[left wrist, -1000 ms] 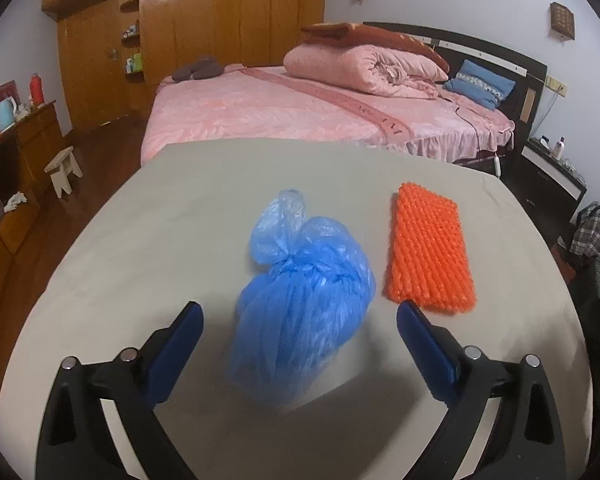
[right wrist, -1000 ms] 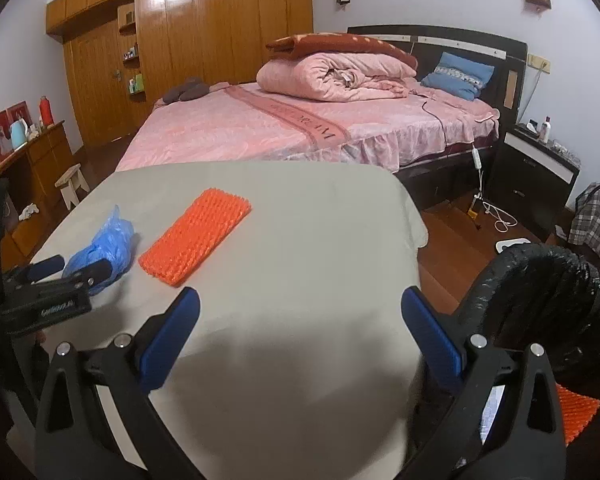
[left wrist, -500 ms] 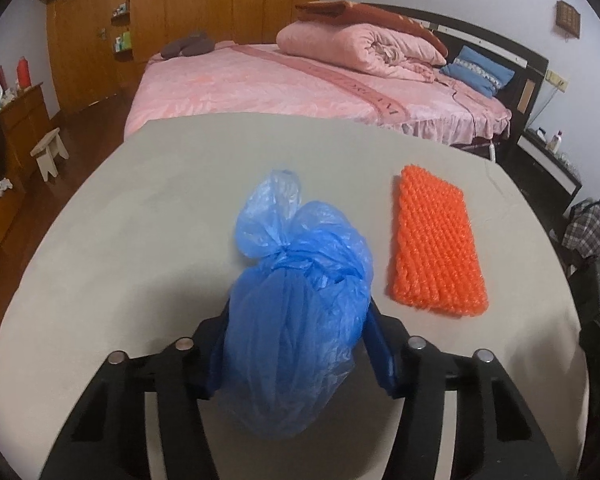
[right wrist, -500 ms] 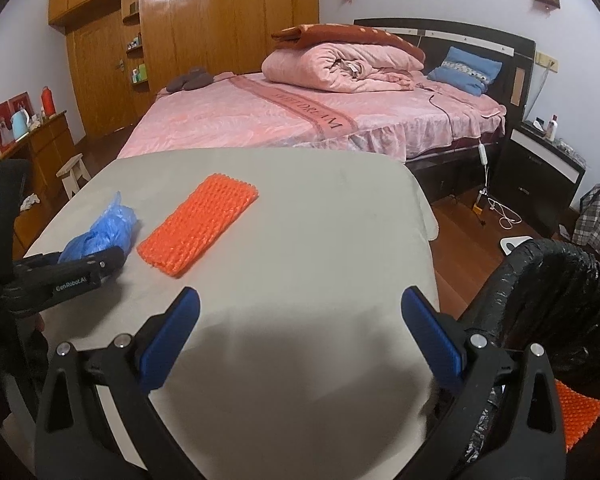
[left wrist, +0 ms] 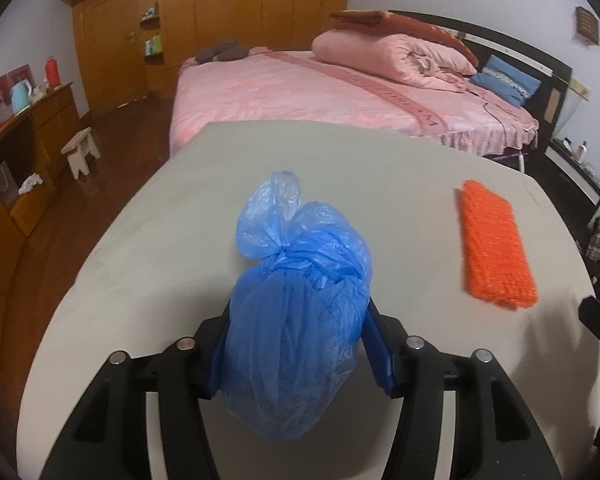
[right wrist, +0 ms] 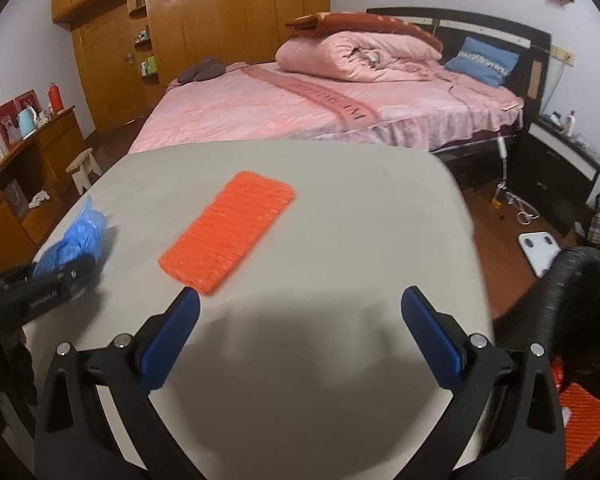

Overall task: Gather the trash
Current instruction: 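Grasp the blue plastic bag with the left tool while the right tool grasps the orange mesh pad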

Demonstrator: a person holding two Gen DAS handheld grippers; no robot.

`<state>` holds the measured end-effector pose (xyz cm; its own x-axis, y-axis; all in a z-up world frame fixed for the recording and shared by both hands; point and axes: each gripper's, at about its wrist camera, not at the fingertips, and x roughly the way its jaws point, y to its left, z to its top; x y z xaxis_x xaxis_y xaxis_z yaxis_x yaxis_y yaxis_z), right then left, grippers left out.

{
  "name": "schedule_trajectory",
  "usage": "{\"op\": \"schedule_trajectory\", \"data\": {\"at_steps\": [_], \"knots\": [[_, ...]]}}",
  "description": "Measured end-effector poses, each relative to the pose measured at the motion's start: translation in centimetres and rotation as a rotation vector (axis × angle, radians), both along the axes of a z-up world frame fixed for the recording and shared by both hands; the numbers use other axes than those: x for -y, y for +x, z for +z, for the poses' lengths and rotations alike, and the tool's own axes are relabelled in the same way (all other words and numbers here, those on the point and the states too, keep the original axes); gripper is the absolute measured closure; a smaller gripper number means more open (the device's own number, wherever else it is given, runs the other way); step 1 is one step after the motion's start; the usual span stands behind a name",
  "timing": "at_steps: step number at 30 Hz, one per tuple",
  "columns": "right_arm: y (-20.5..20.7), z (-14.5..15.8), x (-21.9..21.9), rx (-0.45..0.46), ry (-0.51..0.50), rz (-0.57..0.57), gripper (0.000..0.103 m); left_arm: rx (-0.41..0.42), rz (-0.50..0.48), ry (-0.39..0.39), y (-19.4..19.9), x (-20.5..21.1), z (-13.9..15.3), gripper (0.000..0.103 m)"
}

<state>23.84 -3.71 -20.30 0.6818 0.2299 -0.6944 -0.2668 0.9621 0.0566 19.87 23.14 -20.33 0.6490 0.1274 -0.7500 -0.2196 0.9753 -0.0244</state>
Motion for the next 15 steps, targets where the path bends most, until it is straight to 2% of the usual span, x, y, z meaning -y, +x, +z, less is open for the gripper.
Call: {"op": "schedule_trajectory", "data": {"at_steps": [7,15], "knots": [[2.2,-0.9,-3.9,-0.029,-0.040,0.040,0.005,-0.012,0.012,-0.005,-0.2,-0.9,-0.5,0.047],[3.1,-2.9,-5.1,-0.116,-0.085,0.059,0.005,-0.013,0.005,-0.011,0.0,-0.8,-0.6,0.047]]}}
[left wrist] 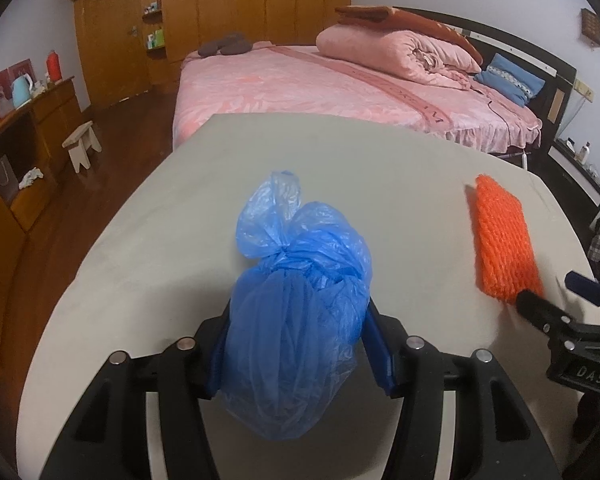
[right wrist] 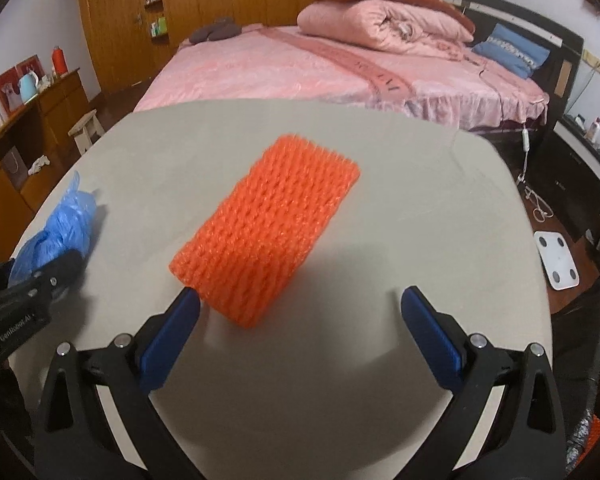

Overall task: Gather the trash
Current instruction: 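Grasp the blue plastic bag with the left tool while the right tool grasps the orange mesh pad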

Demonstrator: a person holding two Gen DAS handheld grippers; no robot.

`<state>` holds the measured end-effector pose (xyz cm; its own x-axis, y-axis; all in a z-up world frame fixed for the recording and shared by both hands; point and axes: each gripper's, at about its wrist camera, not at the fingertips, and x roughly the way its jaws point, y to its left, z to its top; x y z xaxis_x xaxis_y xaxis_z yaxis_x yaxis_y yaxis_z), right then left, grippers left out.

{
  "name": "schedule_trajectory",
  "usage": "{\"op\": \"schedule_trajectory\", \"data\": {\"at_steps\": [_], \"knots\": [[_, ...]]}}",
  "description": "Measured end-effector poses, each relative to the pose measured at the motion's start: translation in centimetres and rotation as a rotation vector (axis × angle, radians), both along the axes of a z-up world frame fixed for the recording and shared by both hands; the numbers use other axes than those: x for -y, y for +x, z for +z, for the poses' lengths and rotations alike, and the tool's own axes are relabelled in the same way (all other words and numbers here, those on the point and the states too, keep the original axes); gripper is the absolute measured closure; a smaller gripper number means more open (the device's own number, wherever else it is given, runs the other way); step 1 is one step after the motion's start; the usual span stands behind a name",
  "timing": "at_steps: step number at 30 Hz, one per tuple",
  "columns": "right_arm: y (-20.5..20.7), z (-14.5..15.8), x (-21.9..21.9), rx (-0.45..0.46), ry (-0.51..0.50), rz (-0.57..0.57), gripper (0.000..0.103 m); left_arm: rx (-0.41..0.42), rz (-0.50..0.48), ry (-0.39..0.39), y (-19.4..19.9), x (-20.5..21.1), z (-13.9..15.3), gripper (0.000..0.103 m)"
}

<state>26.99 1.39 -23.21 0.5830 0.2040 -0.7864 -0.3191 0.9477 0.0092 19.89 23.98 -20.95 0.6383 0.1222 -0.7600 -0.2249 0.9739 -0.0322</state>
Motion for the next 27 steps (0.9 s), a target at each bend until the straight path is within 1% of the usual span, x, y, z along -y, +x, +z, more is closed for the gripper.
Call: {"op": "schedule_trajectory", "data": {"at_steps": [3,6,9,12,13,16,22,24,27], "knots": [[0.1,-0.4,0.4,-0.010,-0.041,-0.009,0.005,-0.007,0.002,-0.005,0.1,0.1,-0.2,0.047],[0.4,-0.4,1.7,-0.005,-0.061,-0.061,0.005,-0.008,-0.001,-0.002,0.2,0.2,-0.2,0.047],[0.2,0.3,3.0,0.014,-0.039,-0.084,0.005,0.000,-0.003,-0.006,0.2,0.2,-0.1,0.047],[-0.2,1.2,3.5,0.032,0.028,-0.074,0.005,0.013,0.005,-0.005,0.2,0.1,0.0,0.047],[-0.3,1.4,3.4,0.038,0.051,-0.064,0.005,0.011,0.013,0.003,0.4,0.1,0.0,0.047],[0.3,1.9,2.5,0.049,0.071,-0.039,0.005,0.008,0.028,0.002,0.5,-0.2,-0.1,0.047],[1.8,1.5,0.3,0.045,0.056,-0.032,0.005,-0.007,0.043,0.011,0.9,-1.1,-0.2,0.047],[2.4,1.1,-0.4,0.031,0.047,-0.037,0.005,-0.012,0.053,0.002,1.0,-1.4,-0.4,0.047],[3.1,0.6,-1.3,0.018,0.024,-0.038,0.006,-0.012,0.053,0.009,1.0,-1.2,-0.3,0.047]]}}
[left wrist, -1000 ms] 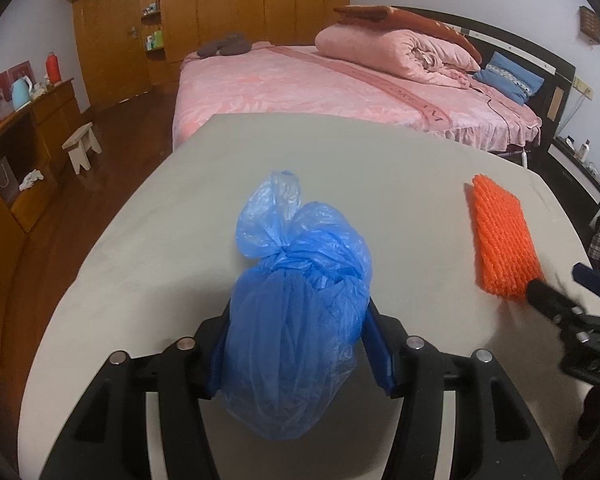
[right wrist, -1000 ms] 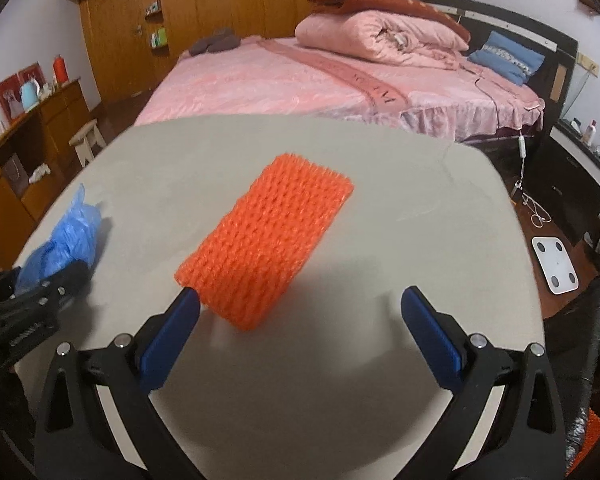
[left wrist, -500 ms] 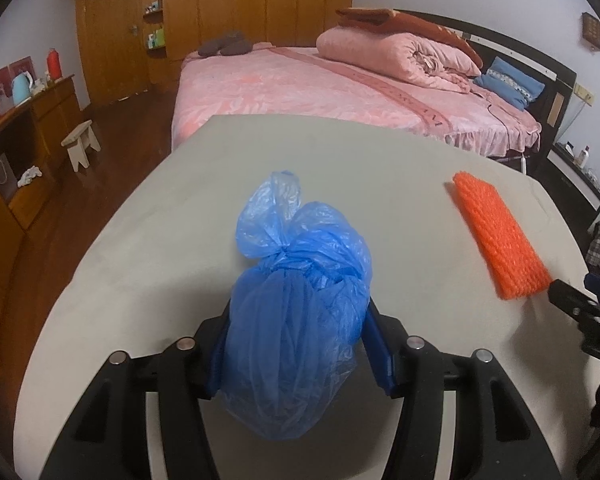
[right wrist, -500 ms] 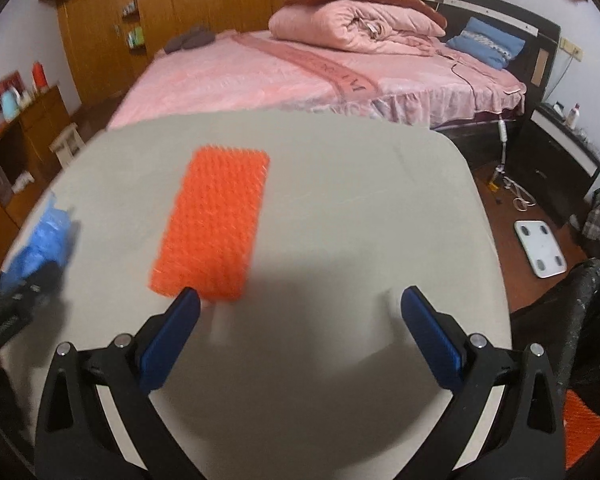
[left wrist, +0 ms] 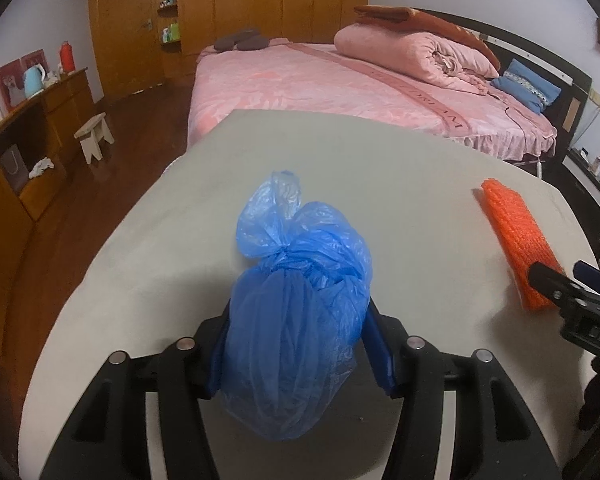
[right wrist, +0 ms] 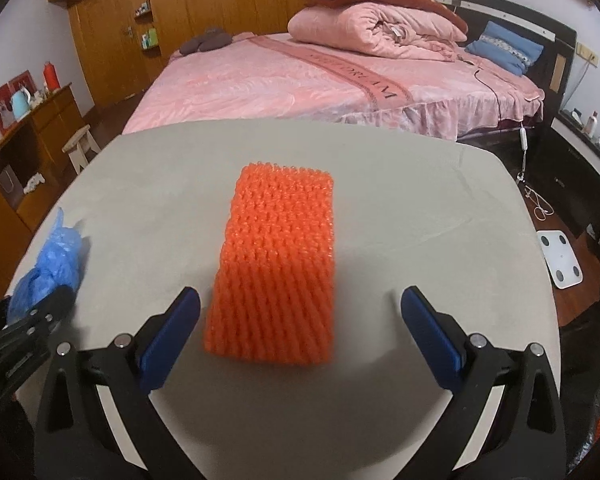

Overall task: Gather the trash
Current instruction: 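Grasp the blue plastic bag with the left tool while the right tool grasps the orange mesh pad, then lift the blue bag and orange mesh pad and carry both tools over the black bin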

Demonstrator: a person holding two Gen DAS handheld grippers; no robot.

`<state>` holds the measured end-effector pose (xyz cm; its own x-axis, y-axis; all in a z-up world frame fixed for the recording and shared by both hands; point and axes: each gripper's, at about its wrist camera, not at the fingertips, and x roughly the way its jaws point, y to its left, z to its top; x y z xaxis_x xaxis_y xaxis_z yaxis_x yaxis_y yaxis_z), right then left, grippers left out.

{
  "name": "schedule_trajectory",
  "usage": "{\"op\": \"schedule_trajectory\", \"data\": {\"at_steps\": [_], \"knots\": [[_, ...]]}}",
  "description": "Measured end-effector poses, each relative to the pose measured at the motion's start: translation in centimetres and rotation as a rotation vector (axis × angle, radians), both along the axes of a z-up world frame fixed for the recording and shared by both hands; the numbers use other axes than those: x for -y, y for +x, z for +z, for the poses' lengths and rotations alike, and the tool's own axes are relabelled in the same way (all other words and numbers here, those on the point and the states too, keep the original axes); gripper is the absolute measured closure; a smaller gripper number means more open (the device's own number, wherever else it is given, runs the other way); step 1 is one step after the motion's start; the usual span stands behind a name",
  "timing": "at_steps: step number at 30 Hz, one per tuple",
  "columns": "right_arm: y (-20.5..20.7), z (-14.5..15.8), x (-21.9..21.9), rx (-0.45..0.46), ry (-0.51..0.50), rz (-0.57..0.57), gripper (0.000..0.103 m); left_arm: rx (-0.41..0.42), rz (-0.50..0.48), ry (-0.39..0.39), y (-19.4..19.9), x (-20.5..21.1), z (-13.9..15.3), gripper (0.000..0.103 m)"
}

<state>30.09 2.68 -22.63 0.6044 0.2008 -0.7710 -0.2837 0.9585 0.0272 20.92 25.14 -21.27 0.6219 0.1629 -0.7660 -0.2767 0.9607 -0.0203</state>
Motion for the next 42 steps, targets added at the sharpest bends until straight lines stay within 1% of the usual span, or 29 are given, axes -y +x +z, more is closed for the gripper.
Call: {"op": "schedule_trajectory", "data": {"at_steps": [2,3,5,6,7,8,10,11,12,13,17,18,19,20,21,22,24,27,29,31,33,34,35,36,37,42], "knots": [[0.2,-0.3,-0.3,-0.015,-0.002,0.005,0.013,-0.002,-0.002,0.001,0.0,0.0,0.0,0.047],[0.3,-0.5,-0.5,-0.024,-0.004,0.008,0.022,-0.002,-0.002,-0.002,0.0,-0.1,-0.1,0.047],[0.2,-0.6,-0.5,-0.027,-0.005,0.015,0.025,-0.001,-0.002,-0.011,0.0,-0.2,-0.1,0.047],[0.1,-0.6,-0.5,-0.029,-0.008,0.020,0.030,-0.002,-0.002,-0.012,0.0,-0.3,-0.1,0.047],[0.0,-0.7,-0.6,-0.030,-0.011,0.025,0.039,-0.002,-0.002,-0.011,0.0,-0.2,-0.1,0.047],[-0.1,-0.7,-0.6,-0.026,-0.017,0.032,0.043,-0.002,-0.002,-0.010,0.0,-0.3,-0.1,0.047],[-0.4,-0.5,-0.2,-0.030,0.003,0.045,0.058,0.000,-0.002,-0.008,0.0,-0.3,-0.1,0.047],[-0.5,-0.4,0.0,-0.030,0.009,0.046,0.062,0.001,-0.002,-0.008,0.0,-0.3,-0.1,0.047],[-0.6,-0.4,0.3,-0.033,0.017,0.049,0.069,0.003,-0.004,-0.005,0.0,-0.2,-0.1,0.047],[-0.8,-0.3,0.5,-0.037,0.025,0.052,0.072,0.006,-0.007,0.000,0.0,-0.1,-0.1,0.047],[-1.6,-0.2,1.3,-0.044,0.046,0.068,0.072,0.009,-0.027,0.018,0.1,0.3,0.0,0.047],[-1.7,-0.1,1.4,-0.044,0.047,0.076,0.066,0.007,-0.031,0.021,0.1,0.5,0.0,0.047],[-1.8,0.1,1.6,-0.044,0.050,0.078,0.054,0.006,-0.035,0.024,0.2,0.5,-0.1,0.047],[-1.8,0.3,1.6,-0.038,0.050,0.072,0.048,0.004,-0.038,0.027,0.2,0.6,-0.1,0.047],[-1.8,0.6,1.8,-0.021,0.048,0.057,0.039,0.004,-0.039,0.028,0.2,0.7,-0.1,0.047],[-1.7,0.8,1.9,-0.011,0.049,0.052,0.033,0.001,-0.039,0.028,0.3,0.6,-0.1,0.047],[-1.3,1.1,1.7,0.000,0.045,0.055,0.031,-0.002,-0.037,0.025,0.2,0.7,-0.1,0.047],[-0.3,1.0,1.2,-0.004,0.031,0.059,0.031,-0.001,-0.036,0.023,0.2,0.6,-0.1,0.047],[0.1,0.7,1.0,-0.022,0.031,0.057,0.035,-0.001,-0.035,0.020,0.2,0.6,-0.1,0.047],[0.1,0.2,0.9,-0.046,0.036,0.059,0.045,-0.003,-0.031,0.016,0.3,0.5,-0.1,0.047],[-0.1,0.0,0.8,-0.049,0.038,0.060,0.051,-0.005,-0.031,0.016,0.4,0.5,-0.2,0.047],[-0.2,0.0,0.8,-0.045,0.036,0.062,0.057,-0.005,-0.032,0.018,0.4,0.5,-0.2,0.047],[-0.4,-0.1,0.7,-0.044,0.035,0.066,0.061,-0.005,-0.032,0.019,0.4,0.5,-0.2,0.047],[-0.5,-0.1,0.7,-0.044,0.036,0.074,0.072,-0.005,-0.032,0.020,0.4,0.6,-0.2,0.047],[-0.6,0.0,0.6,-0.045,0.040,0.079,0.080,-0.005,-0.032,0.020,0.4,0.6,-0.1,0.047],[-1.3,0.3,0.8,-0.052,0.064,0.091,0.082,0.015,-0.034,0.020,0.1,0.7,0.3,0.047]]}}
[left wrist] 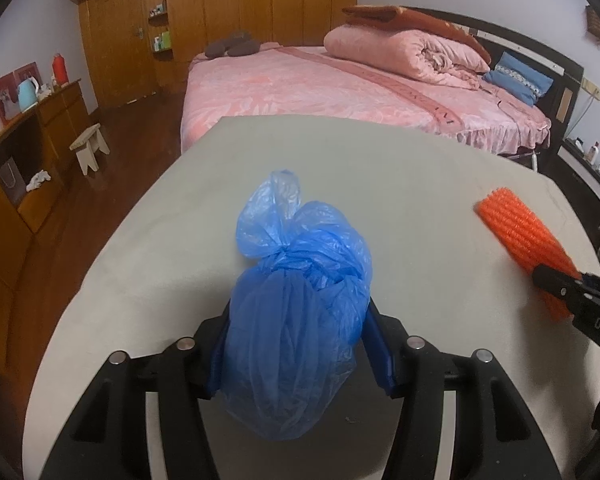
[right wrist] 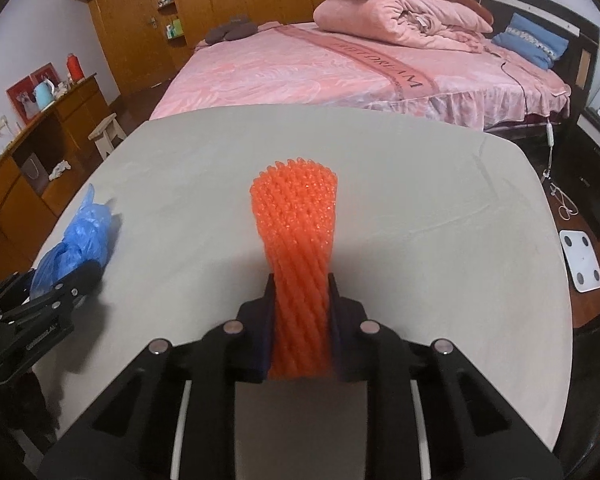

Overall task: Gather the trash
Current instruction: 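Lift the blue bag and orange mesh pad and carry both tools over the black bin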

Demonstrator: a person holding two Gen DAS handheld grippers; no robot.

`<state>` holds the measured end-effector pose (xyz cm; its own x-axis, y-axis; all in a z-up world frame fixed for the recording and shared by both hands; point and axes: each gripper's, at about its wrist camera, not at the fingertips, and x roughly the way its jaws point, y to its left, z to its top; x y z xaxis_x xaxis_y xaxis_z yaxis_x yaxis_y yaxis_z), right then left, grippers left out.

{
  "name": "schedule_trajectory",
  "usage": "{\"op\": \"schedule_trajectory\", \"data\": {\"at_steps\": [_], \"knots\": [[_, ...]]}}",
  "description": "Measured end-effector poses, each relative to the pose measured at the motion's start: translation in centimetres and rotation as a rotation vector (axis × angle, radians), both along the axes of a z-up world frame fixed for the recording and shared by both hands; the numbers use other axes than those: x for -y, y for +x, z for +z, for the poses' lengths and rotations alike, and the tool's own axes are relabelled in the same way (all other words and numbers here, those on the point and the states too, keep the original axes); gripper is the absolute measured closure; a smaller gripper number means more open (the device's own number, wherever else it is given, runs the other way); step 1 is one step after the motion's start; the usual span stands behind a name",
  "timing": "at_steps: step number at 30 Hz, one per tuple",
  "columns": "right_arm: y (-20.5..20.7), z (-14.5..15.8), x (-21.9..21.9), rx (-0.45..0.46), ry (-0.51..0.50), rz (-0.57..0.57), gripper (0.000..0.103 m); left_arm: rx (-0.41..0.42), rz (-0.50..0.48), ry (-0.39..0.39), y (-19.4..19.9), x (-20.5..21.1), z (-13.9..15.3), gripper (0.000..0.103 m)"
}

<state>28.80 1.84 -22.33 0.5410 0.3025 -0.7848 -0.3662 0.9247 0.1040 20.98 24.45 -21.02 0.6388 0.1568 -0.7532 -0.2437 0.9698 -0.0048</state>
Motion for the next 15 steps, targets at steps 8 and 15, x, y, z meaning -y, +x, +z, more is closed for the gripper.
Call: {"op": "schedule_trajectory", "data": {"at_steps": [8,15], "knots": [[-1.8,2.8,2.2,0.053,0.055,-0.018,0.082,0.062,-0.026,0.005,-1.9,2.3,2.1,0.047],[-4.1,4.8,4.2,0.078,0.078,-0.024,0.082,0.112,-0.022,0.018,-3.5,4.3,4.9,0.047]]}}
